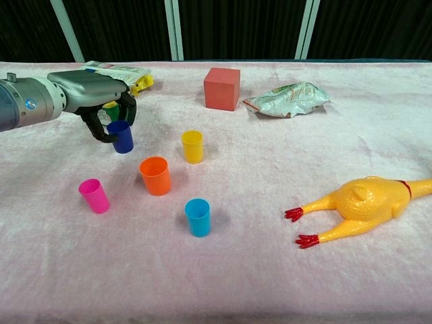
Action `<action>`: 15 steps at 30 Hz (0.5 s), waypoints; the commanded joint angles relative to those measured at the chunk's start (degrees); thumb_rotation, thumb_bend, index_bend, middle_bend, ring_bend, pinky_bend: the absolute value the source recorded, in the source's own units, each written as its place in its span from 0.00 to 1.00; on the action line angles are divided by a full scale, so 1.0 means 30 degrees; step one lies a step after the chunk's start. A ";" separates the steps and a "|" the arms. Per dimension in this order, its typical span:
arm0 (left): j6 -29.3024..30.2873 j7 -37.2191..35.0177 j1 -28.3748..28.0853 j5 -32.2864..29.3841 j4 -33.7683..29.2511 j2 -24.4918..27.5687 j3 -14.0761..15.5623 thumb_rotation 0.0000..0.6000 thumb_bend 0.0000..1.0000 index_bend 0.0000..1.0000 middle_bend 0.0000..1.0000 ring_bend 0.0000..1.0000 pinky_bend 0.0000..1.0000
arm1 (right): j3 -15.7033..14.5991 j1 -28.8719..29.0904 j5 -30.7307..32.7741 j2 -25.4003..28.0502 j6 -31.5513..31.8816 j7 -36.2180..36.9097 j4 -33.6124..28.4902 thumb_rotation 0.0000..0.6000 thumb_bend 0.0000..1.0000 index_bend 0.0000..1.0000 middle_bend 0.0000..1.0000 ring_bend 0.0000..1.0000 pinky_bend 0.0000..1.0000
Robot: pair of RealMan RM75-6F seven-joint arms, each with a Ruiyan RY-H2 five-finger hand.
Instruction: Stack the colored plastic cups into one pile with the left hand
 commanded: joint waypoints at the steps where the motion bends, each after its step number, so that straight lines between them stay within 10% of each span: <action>1: 0.0005 0.0033 -0.0018 -0.0040 -0.0035 -0.0004 0.0013 1.00 0.32 0.40 0.43 0.03 0.01 | 0.0004 0.0000 0.0008 0.0001 0.0003 -0.0003 -0.0004 1.00 0.19 0.00 0.02 0.11 0.16; 15: 0.0131 0.0052 -0.0025 -0.0052 -0.0155 0.0035 0.0043 1.00 0.32 0.40 0.44 0.03 0.01 | -0.0001 0.0000 0.0063 0.0037 -0.0032 -0.0020 -0.0041 1.00 0.19 0.00 0.02 0.11 0.16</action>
